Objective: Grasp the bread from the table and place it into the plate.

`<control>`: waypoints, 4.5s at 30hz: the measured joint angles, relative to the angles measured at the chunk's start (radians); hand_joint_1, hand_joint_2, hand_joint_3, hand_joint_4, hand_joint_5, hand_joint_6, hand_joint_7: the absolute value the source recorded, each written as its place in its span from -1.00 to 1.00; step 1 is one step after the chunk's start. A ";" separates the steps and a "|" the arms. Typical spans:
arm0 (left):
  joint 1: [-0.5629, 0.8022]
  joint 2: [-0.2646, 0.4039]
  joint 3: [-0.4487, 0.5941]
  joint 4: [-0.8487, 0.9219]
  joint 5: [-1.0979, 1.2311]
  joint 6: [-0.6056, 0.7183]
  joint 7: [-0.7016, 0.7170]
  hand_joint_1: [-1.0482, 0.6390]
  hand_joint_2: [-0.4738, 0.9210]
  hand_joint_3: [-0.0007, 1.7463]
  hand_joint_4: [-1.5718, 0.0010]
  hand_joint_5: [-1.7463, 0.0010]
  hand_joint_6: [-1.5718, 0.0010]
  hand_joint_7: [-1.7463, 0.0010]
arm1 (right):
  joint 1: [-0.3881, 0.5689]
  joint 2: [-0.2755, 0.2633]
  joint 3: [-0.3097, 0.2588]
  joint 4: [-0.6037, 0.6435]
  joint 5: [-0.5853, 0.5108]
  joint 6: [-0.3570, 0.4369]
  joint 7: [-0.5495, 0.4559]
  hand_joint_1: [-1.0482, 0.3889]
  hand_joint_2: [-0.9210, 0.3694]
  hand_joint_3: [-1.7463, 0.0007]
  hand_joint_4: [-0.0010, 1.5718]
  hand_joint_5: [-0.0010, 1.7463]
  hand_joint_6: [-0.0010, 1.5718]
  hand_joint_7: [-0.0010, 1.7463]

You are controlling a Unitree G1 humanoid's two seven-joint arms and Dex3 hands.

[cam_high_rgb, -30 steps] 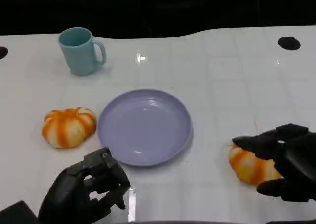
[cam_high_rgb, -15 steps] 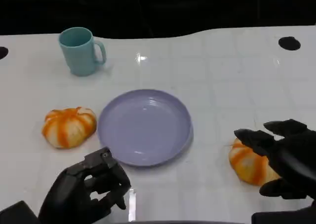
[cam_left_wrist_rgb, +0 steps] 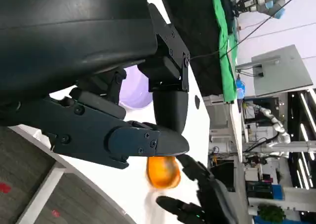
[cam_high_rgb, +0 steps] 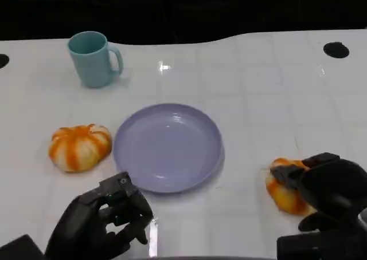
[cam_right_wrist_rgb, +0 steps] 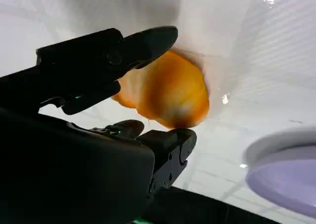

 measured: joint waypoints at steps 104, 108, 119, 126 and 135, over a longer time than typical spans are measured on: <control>0.030 -0.012 -0.031 -0.064 0.030 0.029 0.001 -0.38 1.00 -0.63 0.14 -1.00 0.25 -0.78 | -0.567 0.343 0.156 0.590 0.440 -0.302 -0.115 -0.54 -1.00 0.62 -0.97 -0.65 -0.77 -0.99; 0.030 -0.012 -0.028 -0.063 0.030 0.026 0.001 -0.40 1.00 -0.63 0.14 -1.00 0.25 -0.79 | -0.509 0.313 0.140 0.517 0.460 -0.319 -0.116 -0.47 -1.00 0.68 -1.00 -0.40 -0.70 -0.96; 0.016 -0.011 -0.012 -0.055 0.020 0.031 0.001 -0.39 1.00 -0.65 0.12 -1.00 0.25 -0.79 | -0.247 0.211 0.023 0.266 0.511 -0.447 -0.214 -0.22 -1.00 0.79 -0.78 0.05 -0.44 -0.82; 0.018 -0.012 -0.014 -0.056 0.020 0.041 0.001 -0.38 1.00 -0.65 0.13 -1.00 0.25 -0.78 | -0.085 0.117 -0.065 0.109 0.516 -0.484 -0.227 -0.02 -0.96 0.93 -0.43 0.12 -0.26 -0.75; 0.031 -0.020 -0.030 -0.059 0.030 0.043 0.001 -0.39 1.00 -0.64 0.14 -1.00 0.25 -0.78 | 0.080 0.064 -0.167 0.019 0.547 -0.602 -0.282 0.31 -0.18 -0.12 -0.04 0.54 0.08 0.07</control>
